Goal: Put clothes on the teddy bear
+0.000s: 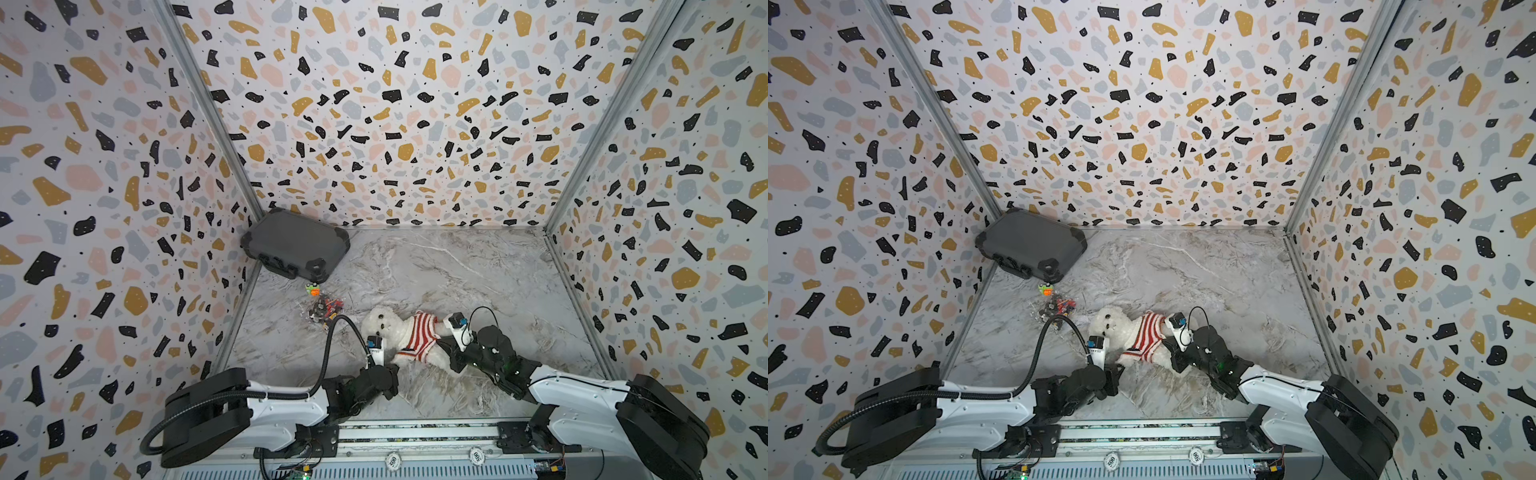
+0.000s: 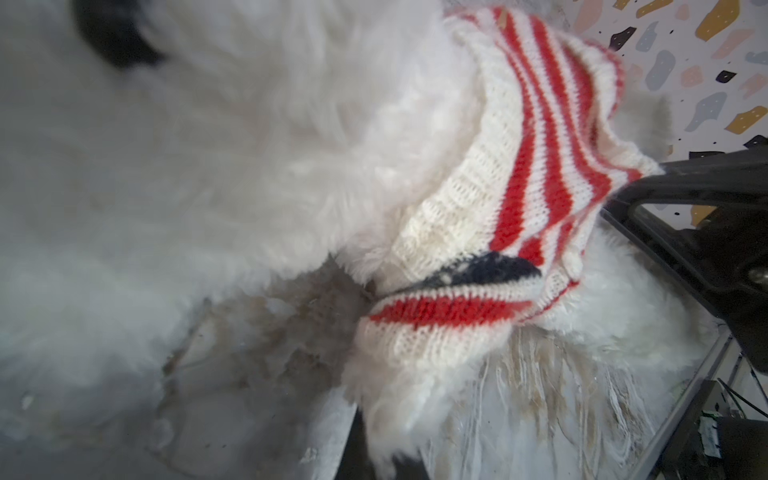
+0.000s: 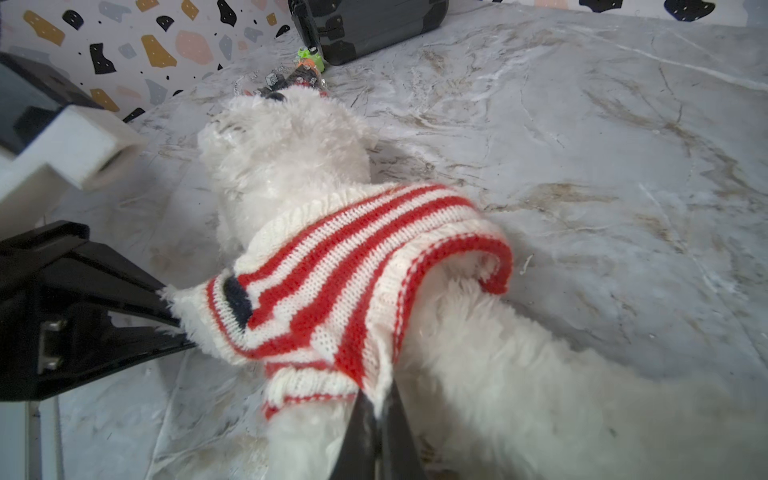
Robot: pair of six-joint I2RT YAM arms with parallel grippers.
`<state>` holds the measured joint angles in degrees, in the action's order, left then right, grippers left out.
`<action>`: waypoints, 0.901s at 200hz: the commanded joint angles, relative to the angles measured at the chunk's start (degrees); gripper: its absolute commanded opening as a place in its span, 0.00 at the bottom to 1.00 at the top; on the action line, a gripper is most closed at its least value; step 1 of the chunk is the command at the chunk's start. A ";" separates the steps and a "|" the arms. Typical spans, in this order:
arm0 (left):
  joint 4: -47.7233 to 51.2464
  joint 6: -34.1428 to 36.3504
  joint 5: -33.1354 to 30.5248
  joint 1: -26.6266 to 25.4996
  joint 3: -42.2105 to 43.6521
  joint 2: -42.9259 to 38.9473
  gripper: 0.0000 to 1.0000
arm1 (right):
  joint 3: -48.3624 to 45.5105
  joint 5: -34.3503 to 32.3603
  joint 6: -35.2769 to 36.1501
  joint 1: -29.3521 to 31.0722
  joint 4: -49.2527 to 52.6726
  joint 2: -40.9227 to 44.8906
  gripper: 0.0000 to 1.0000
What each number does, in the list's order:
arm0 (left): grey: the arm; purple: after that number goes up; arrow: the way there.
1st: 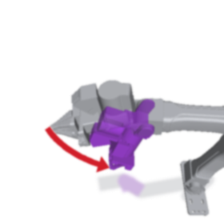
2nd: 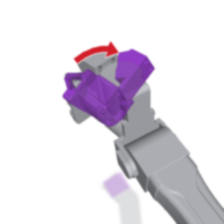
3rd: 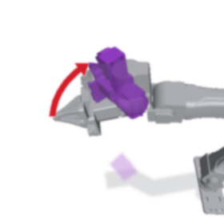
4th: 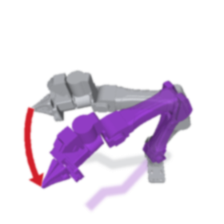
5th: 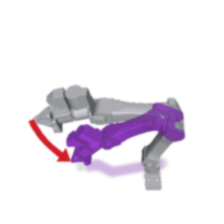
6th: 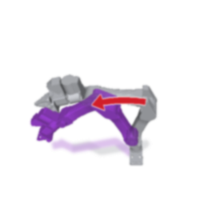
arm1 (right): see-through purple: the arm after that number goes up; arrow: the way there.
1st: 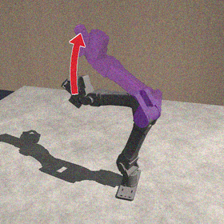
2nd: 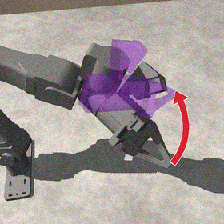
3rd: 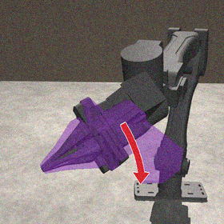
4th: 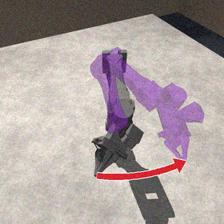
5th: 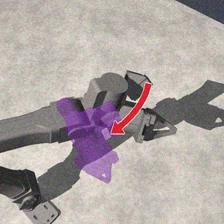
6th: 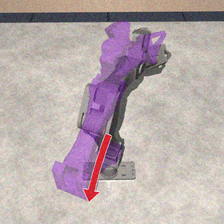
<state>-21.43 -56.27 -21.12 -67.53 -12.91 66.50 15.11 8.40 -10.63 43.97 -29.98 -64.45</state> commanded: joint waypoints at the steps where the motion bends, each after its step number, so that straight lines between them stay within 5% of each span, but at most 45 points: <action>1: 8.54 2.70 -3.58 0.55 1.00 -3.78 0.00 | 0.45 -2.69 0.79 -1.95 1.46 1.70 0.00; 52: 9.76 6.98 -2.28 0.55 0.24 -7.72 0.00 | 2.04 -1.44 1.26 0.21 3.10 1.61 0.00; 92: 9.61 9.37 -2.25 0.55 -2.06 -5.31 0.00 | 4.67 -0.93 1.75 2.95 7.59 4.95 0.23; 130: 7.78 9.38 -2.34 0.55 -2.21 -2.89 0.00 | 9.94 -11.45 6.57 10.31 14.93 8.98 0.50; 180: 5.85 9.02 -1.47 0.55 -2.70 -0.69 0.00 | 17.76 -4.36 8.84 10.94 13.84 -3.13 0.55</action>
<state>-12.47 -47.99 -22.00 -67.22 -14.15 65.30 29.63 2.00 -3.99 54.46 -17.41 -62.52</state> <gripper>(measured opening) 0.057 0.547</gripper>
